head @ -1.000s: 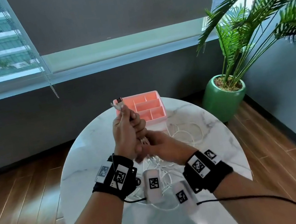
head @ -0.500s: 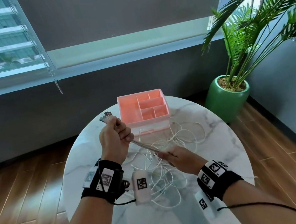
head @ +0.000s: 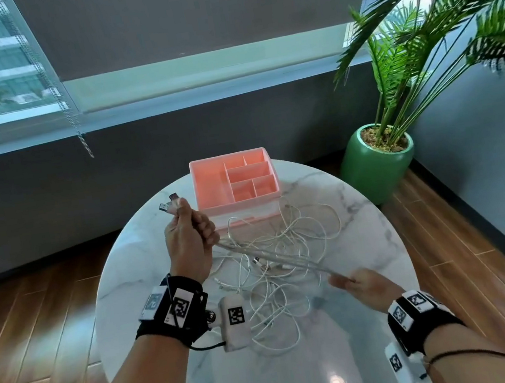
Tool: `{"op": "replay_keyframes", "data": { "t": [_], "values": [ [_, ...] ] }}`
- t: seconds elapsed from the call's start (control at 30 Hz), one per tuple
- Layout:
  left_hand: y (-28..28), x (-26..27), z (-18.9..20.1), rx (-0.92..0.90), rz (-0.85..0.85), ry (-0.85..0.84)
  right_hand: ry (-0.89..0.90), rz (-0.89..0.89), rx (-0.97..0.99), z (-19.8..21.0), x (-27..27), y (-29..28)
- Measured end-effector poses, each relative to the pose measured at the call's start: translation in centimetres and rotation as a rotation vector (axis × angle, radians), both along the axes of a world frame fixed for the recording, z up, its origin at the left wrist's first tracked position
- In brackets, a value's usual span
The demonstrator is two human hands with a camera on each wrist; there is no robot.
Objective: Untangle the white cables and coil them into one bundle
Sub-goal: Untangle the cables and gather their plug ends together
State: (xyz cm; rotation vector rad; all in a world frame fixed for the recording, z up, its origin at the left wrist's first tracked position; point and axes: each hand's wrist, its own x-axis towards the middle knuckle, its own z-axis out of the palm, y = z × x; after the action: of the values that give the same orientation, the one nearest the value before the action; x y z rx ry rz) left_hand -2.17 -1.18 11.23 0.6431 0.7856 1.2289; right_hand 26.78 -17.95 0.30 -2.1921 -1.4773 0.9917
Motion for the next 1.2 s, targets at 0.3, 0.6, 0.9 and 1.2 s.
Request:
{"op": "replay_keyframes", "data": {
  "t": [0.3,0.6,0.9,1.2],
  "values": [
    [-0.6,-0.7,-2.3,0.006,-0.058,0.178,-0.016,0.19,-0.21,-3.4,-2.6,-2.9],
    [-0.9,-3.6,-4.0,-0.029,-0.309,0.291,-0.036,0.25,-0.06,-1.3,-4.9,1.9],
    [-1.0,-5.5,-4.6,-0.07,-0.205,0.299,-0.274,0.449,-0.129,-3.3,-7.6,1.5],
    [-0.3,-3.4,-2.4,0.0,-0.154,0.274,0.414,0.013,0.272,8.8,-4.2,7.6]
  ]
}}
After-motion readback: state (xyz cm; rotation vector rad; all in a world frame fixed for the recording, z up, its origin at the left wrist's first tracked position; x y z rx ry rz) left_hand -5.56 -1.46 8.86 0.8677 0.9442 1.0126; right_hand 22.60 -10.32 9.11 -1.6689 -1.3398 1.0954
